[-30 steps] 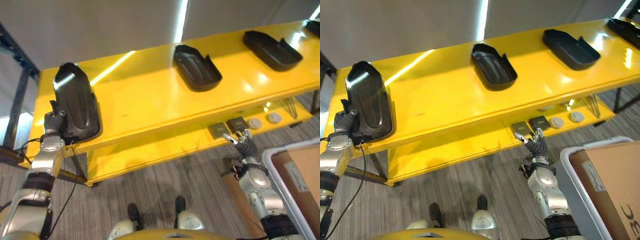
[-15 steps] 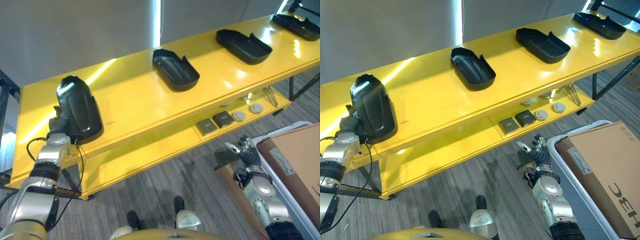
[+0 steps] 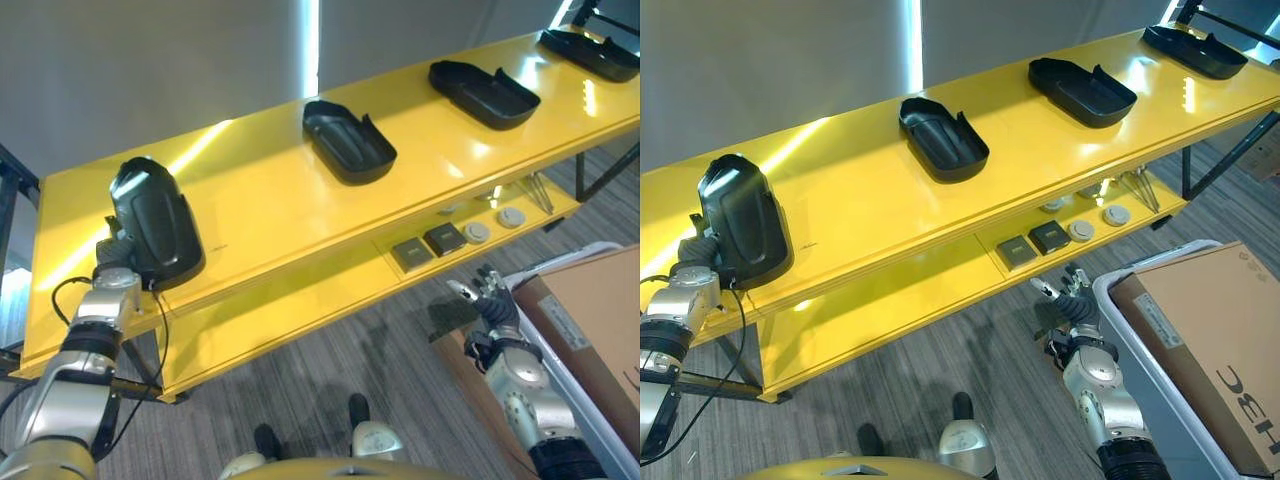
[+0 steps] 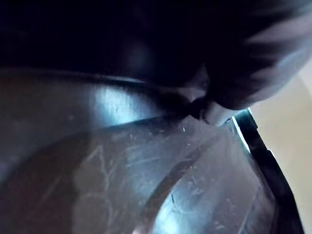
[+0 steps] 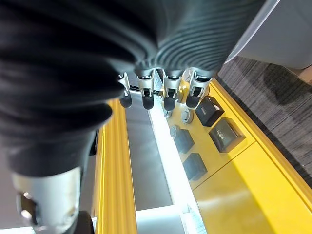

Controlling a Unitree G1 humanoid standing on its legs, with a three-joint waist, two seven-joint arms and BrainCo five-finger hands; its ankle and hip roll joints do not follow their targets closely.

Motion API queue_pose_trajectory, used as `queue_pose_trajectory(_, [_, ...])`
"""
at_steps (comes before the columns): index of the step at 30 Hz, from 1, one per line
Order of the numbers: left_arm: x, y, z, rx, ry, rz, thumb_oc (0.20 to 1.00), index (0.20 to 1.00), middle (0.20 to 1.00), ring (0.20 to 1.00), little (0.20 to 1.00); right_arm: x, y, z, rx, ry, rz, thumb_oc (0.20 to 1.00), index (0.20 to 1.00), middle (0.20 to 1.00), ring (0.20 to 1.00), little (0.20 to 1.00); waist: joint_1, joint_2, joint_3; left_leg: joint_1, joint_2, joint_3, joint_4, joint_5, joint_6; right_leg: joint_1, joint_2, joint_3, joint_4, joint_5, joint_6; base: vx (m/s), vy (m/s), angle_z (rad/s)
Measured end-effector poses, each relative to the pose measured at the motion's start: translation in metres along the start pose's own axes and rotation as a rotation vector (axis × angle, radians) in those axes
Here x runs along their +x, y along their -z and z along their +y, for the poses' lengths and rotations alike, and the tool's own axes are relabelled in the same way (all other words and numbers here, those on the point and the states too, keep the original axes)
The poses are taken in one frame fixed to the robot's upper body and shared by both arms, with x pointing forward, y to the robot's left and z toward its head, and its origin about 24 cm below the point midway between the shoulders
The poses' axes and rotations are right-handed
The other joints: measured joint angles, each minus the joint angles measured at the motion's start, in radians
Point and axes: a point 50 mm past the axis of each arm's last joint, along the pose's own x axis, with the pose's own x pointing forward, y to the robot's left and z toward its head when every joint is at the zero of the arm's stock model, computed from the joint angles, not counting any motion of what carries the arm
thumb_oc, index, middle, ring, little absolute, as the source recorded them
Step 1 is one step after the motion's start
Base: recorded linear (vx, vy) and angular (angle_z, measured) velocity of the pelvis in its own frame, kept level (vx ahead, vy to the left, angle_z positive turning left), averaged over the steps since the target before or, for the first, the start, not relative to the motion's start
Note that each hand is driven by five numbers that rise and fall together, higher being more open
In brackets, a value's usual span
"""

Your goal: Move parts from the plastic box to the shelf.

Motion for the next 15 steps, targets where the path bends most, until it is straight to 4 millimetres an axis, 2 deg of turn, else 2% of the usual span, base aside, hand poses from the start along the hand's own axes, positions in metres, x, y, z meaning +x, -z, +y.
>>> queue_pose_trajectory(11, [-0.001, -0.01, 0.003, 0.01, -0.043, -0.1, 1.0, 1.0, 1.0, 1.0, 1.0, 0.0, 0.0, 0.001, 0.0, -0.013, 0.001, 1.0, 1.0, 1.0, 1.0, 1.0, 0.006, -0.005, 0.003, 0.002, 0.0, 0.001, -0.001, -0.001, 0.0, 0.002, 0.0, 0.0, 0.0, 0.003, -0.002, 0.0, 0.003, 0.0])
queue_pose_trajectory(14, [-0.005, -0.033, 0.013, -0.014, -0.084, -0.239, 1.0, 1.0, 1.0, 1.0, 1.0, 0.0, 0.0, 0.001, 0.0, -0.022, 0.001, 1.0, 1.0, 1.0, 1.0, 1.0, 0.02, -0.009, 0.005, 0.001, 0.0, -0.002, -0.006, -0.001, 0.0, 0.004, -0.001, -0.004, 0.0, 0.002, -0.002, 0.01, 0.011, 0.02])
queue_pose_trajectory(15, [-0.009, -0.048, 0.023, -0.031, -0.115, -0.321, 1.0, 1.0, 1.0, 1.0, 1.0, 0.0, 0.0, 0.001, 0.001, -0.022, 0.0, 1.0, 1.0, 1.0, 1.0, 1.0, 0.028, -0.01, 0.007, 0.002, 0.0, -0.005, -0.006, -0.001, 0.0, 0.007, -0.001, -0.007, -0.001, 0.002, -0.002, 0.01, 0.015, 0.04])
